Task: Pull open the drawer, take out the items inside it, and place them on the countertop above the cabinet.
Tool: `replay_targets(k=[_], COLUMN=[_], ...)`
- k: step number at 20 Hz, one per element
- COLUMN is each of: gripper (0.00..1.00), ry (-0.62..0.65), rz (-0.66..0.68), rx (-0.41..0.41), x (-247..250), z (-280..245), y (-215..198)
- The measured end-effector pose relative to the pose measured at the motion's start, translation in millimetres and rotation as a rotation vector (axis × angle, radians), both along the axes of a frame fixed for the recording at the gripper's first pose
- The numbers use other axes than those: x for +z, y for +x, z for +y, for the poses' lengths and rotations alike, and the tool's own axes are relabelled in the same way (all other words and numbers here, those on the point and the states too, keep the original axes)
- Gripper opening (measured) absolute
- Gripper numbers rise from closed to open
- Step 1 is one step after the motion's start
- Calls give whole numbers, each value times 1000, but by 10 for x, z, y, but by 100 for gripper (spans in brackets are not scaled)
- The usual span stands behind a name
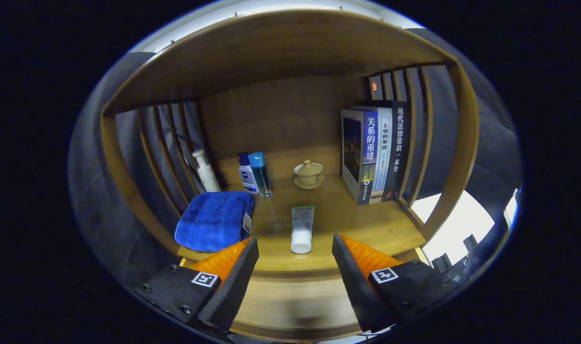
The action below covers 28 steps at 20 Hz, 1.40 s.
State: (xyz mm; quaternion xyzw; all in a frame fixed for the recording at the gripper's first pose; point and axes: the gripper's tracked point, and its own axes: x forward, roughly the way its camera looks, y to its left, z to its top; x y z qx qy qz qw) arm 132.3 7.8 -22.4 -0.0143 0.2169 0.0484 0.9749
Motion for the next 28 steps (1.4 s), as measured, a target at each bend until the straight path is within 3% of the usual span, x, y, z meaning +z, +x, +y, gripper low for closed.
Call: replay_targets(k=[4, 13, 28], gripper=[100, 100, 100], ry=[-8, -17, -61], rz=[-119, -167, -163], rx=[26, -29, -1], x=[133, -310, -1063], z=[-74, -359, -333], y=[-462, -1261, -1765])
